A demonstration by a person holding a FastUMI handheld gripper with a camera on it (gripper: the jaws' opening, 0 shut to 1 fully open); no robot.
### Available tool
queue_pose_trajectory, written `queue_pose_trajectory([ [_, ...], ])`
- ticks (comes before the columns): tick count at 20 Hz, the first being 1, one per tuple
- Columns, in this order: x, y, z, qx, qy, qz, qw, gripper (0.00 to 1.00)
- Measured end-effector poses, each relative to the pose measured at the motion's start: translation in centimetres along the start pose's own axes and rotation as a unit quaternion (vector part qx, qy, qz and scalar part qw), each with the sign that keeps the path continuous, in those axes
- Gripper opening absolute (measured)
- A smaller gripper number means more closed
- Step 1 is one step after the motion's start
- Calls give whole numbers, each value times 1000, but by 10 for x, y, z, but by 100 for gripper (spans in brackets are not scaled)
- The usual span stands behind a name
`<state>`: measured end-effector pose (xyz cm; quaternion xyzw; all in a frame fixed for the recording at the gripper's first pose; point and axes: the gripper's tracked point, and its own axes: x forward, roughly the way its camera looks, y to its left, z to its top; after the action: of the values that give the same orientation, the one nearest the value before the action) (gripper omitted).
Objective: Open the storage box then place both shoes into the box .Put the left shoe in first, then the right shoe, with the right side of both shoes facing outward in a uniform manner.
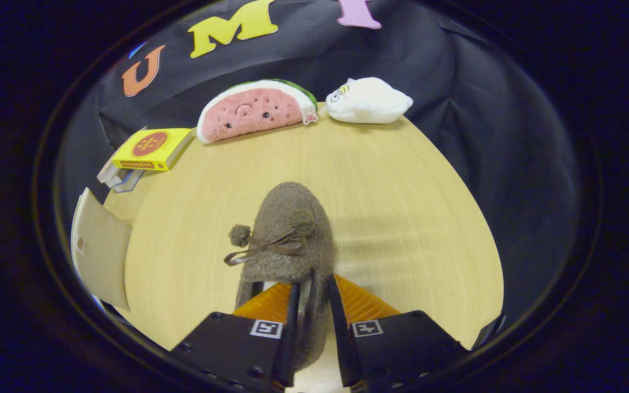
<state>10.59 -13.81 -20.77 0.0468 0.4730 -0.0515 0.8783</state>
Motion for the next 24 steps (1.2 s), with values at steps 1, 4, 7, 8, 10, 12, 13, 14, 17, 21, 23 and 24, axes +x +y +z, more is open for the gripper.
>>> queue_pose_trajectory([
  [1,3,-3,1,13,-6,-2,1000,17],
  [4,-1,-2,-4,23,1,1,1000,1],
  [7,-3,2,-1,72,-4,18,997,0],
  [8,-6,4,-3,84,0,27,996,0],
  [10,-10,8,-8,105,3,40,994,0],
  [12,-18,11,-7,119,-2,48,992,0],
  [13,-24,14,-6,130,-3,55,990,0],
  [14,-30,17,-4,144,-8,60,988,0],
  [17,-57,29,-2,158,-20,69,985,0],
  [21,-107,76,8,167,-41,91,981,0],
  [23,-135,112,18,160,-56,109,980,0],
  [24,-147,130,22,155,-62,118,979,0],
])
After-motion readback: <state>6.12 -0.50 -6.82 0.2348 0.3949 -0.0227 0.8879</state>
